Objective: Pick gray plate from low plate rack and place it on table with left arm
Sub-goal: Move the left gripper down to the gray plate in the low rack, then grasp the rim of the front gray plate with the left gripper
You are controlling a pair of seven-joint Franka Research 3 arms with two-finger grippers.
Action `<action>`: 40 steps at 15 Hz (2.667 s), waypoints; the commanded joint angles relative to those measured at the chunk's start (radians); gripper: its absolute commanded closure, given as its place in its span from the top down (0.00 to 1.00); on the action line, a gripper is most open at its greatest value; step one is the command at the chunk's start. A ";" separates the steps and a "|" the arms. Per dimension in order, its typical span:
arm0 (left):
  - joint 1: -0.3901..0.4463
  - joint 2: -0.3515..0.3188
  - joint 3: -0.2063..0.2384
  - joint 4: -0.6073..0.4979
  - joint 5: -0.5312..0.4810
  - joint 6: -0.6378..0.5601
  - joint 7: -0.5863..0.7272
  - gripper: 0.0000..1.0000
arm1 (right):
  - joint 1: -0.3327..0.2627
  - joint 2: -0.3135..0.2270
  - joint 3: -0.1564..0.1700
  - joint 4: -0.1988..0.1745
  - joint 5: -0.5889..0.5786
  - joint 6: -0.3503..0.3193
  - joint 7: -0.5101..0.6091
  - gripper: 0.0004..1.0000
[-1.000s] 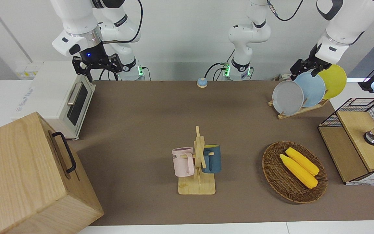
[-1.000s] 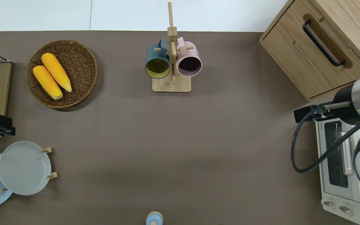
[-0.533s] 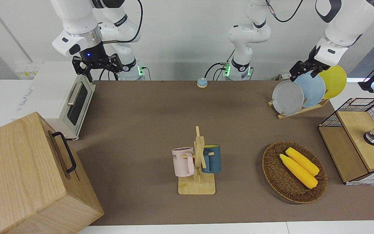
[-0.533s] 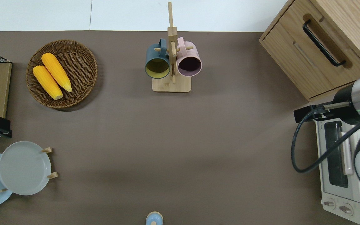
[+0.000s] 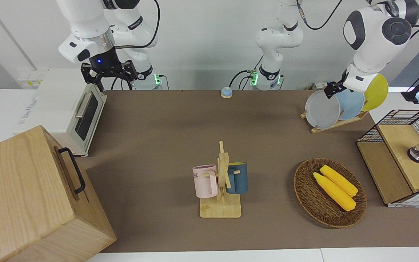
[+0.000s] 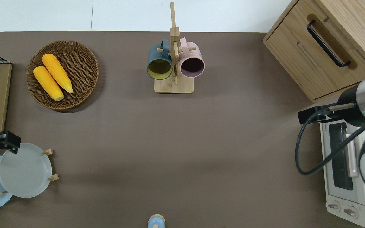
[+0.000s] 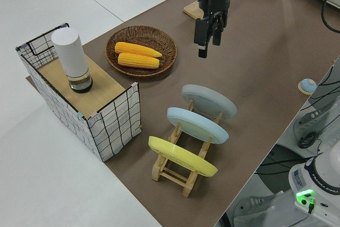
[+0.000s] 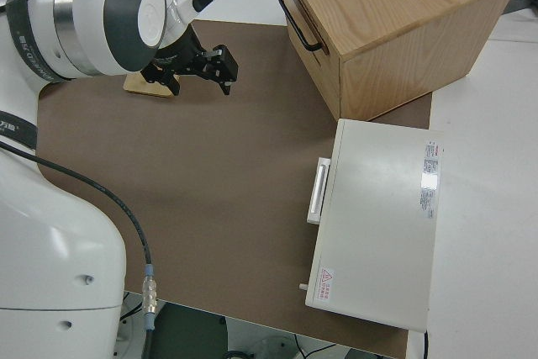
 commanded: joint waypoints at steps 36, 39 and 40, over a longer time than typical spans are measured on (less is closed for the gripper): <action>-0.010 -0.064 0.060 -0.212 0.135 0.083 -0.019 0.00 | -0.019 -0.001 0.017 0.009 -0.001 -0.014 0.012 0.98; -0.021 -0.066 0.057 -0.193 0.109 0.071 -0.016 0.00 | -0.020 -0.003 0.017 0.009 -0.001 -0.014 0.012 0.98; -0.019 -0.067 0.057 -0.189 0.065 0.071 -0.015 0.00 | -0.019 -0.001 0.017 0.009 -0.001 -0.014 0.012 0.98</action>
